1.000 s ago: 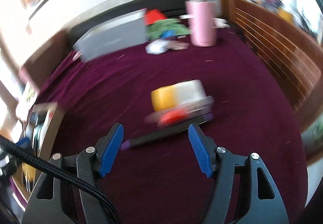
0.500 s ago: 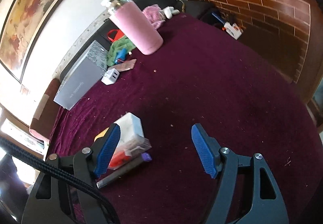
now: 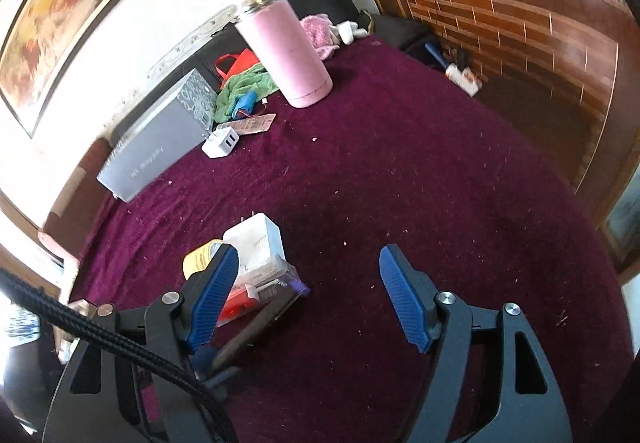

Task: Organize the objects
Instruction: 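Lower the left tool onto the purple-capped black marker and close it, then lift the marker with the left tool while the right tool grasps the clear red-item package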

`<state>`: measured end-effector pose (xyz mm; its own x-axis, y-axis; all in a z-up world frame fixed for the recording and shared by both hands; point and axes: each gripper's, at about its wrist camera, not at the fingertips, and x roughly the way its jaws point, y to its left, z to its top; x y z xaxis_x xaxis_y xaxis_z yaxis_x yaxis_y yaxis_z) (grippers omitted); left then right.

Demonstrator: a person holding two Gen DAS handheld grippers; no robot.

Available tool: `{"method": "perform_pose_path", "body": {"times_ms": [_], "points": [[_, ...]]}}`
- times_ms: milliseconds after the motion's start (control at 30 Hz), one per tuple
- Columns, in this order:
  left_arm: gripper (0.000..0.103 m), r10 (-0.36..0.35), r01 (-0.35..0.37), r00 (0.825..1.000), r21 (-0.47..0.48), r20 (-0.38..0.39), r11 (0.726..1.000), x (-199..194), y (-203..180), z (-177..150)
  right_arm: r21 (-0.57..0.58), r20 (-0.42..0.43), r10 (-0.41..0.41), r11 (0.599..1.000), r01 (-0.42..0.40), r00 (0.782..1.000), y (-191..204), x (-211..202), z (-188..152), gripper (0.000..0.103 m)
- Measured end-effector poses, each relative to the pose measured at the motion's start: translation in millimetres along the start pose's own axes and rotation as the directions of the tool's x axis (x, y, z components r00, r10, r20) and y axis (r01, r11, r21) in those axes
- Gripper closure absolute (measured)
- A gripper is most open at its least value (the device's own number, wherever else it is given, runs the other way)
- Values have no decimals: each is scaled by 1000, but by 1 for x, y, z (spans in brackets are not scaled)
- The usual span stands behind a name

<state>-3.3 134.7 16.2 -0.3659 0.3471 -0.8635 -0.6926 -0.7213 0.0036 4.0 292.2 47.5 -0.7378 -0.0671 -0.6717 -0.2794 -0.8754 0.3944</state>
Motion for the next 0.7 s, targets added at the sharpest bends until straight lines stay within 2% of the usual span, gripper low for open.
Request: {"method": "perform_pose_path", "body": {"times_ms": [100, 167, 300, 433, 533, 600, 667, 700], "points": [[91, -59, 59, 998, -39, 9, 998, -10, 10, -12, -54, 10, -27, 998, 27, 1000, 10, 1, -4, 30], [91, -72, 74, 997, -62, 24, 995, -21, 18, -22, -77, 9, -38, 996, 38, 999, 14, 2, -6, 30], [91, -58, 62, 998, -115, 41, 991, -42, 38, -46, -107, 13, -50, 993, 52, 999, 20, 4, -9, 30], [91, -8, 13, 1000, -147, 29, 989, -57, 54, -76, -126, 8, -63, 990, 63, 998, 24, 7, -12, 30], [91, 5, -2, 1000, -171, 16, 985, -59, 62, -85, -137, 3, -71, 988, 71, 997, 26, 10, -14, 30], [90, 12, -4, 999, -172, 47, 985, -67, 60, -86, -146, 1, -76, 986, 75, 997, 28, 11, -16, 30], [85, -8, 25, 994, -162, 105, 986, -76, 55, -78, -154, -3, -81, 985, 79, 997, 30, 12, -18, 30], [75, -14, 33, 993, -152, 120, 988, -78, 51, -73, -157, -6, -82, 984, 80, 997, 31, 13, -18, 30]]}}
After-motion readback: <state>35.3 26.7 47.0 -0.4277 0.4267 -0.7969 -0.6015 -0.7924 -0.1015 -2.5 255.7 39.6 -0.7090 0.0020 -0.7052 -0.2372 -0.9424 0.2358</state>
